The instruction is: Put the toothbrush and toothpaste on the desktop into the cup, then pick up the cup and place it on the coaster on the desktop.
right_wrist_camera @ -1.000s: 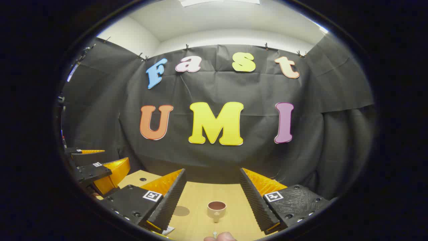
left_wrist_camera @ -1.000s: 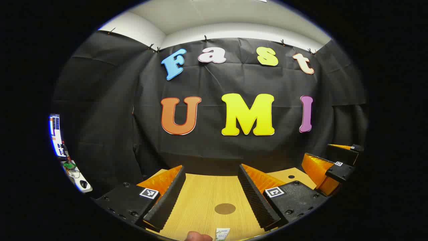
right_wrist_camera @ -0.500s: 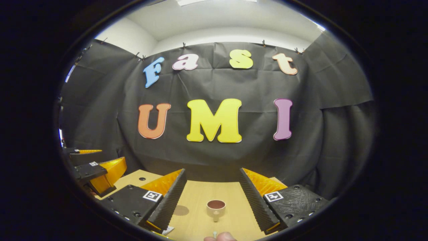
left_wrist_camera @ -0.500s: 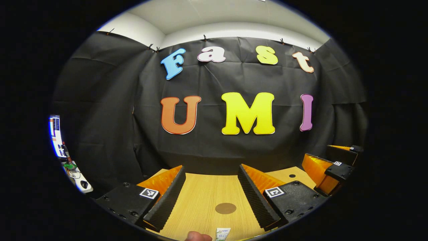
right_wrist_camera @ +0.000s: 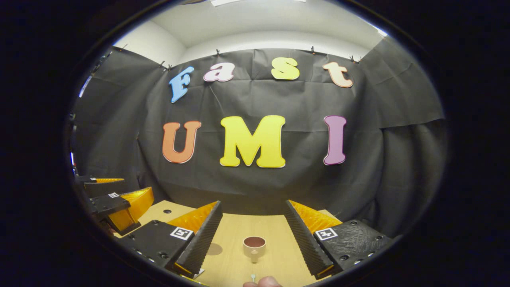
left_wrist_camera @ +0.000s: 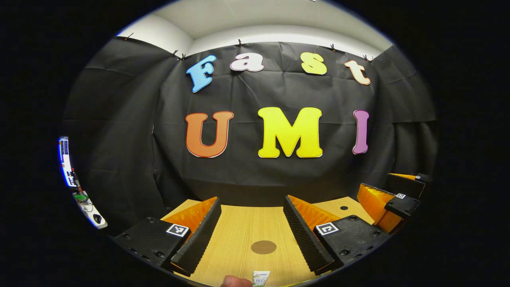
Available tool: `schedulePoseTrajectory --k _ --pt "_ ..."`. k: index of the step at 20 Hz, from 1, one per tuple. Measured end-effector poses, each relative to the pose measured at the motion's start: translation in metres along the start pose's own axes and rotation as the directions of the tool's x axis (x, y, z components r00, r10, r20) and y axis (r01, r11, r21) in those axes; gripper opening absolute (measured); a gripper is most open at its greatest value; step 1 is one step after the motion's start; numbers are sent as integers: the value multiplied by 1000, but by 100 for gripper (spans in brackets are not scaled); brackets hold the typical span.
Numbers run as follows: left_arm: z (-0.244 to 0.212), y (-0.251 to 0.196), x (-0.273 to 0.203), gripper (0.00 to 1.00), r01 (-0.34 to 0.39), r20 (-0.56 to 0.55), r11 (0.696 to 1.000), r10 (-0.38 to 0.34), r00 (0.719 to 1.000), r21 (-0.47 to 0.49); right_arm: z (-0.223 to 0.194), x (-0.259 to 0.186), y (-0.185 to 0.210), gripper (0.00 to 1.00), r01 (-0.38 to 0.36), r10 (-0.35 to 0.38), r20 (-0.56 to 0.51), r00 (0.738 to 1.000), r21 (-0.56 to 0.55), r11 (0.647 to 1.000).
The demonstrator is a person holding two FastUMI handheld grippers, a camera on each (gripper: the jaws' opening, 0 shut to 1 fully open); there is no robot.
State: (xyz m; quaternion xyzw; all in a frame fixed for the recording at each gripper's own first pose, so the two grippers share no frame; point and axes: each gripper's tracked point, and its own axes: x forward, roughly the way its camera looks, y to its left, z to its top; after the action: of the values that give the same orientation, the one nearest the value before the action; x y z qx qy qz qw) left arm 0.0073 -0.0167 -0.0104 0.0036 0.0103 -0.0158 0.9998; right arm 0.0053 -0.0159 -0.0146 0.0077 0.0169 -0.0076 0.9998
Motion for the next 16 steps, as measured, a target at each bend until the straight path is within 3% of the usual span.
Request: schedulePoseTrajectory --k 1,11,16 --pt "-1 -1 0 99 1 -3 1000 -1 1000 0 -1 1 0 95 0 0 -2 1000 0 1000" --pt "-17 -4 0 99 7 -48 1000 -6 999 4 -17 3 -13 97 15 -16 -49 999 -9 1000" --pt "-51 -11 -1 99 31 -137 999 -29 990 13 -51 1 -17 97 6 -9 -148 989 -22 1000"
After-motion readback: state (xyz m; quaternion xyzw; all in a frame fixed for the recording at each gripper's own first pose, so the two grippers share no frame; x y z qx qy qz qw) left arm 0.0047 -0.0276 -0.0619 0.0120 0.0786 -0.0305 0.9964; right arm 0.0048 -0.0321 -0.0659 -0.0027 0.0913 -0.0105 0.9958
